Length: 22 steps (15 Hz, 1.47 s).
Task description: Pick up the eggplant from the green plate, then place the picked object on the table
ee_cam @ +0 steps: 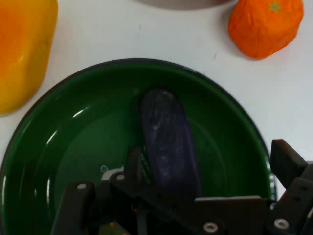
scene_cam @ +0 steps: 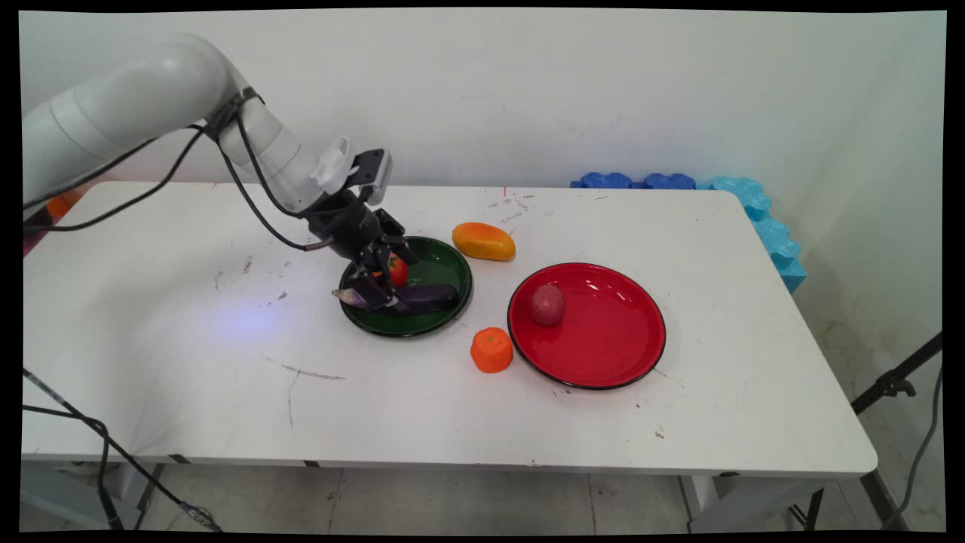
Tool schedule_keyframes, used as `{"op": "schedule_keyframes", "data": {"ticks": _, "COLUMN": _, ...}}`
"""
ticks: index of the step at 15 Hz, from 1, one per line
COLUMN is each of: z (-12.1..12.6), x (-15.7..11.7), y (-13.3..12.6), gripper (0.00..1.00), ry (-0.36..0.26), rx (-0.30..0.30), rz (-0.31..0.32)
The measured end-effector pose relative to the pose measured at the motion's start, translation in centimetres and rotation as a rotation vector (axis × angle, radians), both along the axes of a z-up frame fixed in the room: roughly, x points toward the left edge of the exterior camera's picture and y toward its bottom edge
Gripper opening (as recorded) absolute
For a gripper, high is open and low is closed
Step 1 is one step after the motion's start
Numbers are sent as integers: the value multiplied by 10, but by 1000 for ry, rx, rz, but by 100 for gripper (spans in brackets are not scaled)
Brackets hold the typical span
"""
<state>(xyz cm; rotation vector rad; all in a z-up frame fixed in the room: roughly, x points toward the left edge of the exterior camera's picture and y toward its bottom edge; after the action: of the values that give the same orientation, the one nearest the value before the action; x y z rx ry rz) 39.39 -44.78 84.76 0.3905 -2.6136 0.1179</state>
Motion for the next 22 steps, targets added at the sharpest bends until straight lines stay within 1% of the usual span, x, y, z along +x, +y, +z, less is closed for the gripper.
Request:
{"op": "schedule_keyframes", "data": {"ticks": 5, "z": -22, "x": 2, "y": -12, "gripper": 100, "ry": -11, "rx": -5, "rz": -33}}
{"op": "schedule_keyframes", "data": {"ticks": 12, "z": -41, "x": -3, "y": -20, "gripper": 100, "ry": -6, "rx": -4, "rz": -78}}
{"op": "schedule_keyframes", "data": {"ticks": 13, "z": -43, "x": -3, "y": -21, "gripper": 0, "ry": -5, "rx": -5, "rz": -83}}
{"op": "schedule_keyframes", "data": {"ticks": 19, "z": -48, "x": -6, "y": -24, "gripper": 0, "ry": -4, "rx": -10, "rz": -106}}
{"op": "schedule_keyframes", "data": {"ticks": 22, "z": -44, "x": -8, "y": -23, "gripper": 0, "ry": -3, "rx": -10, "rz": -100}}
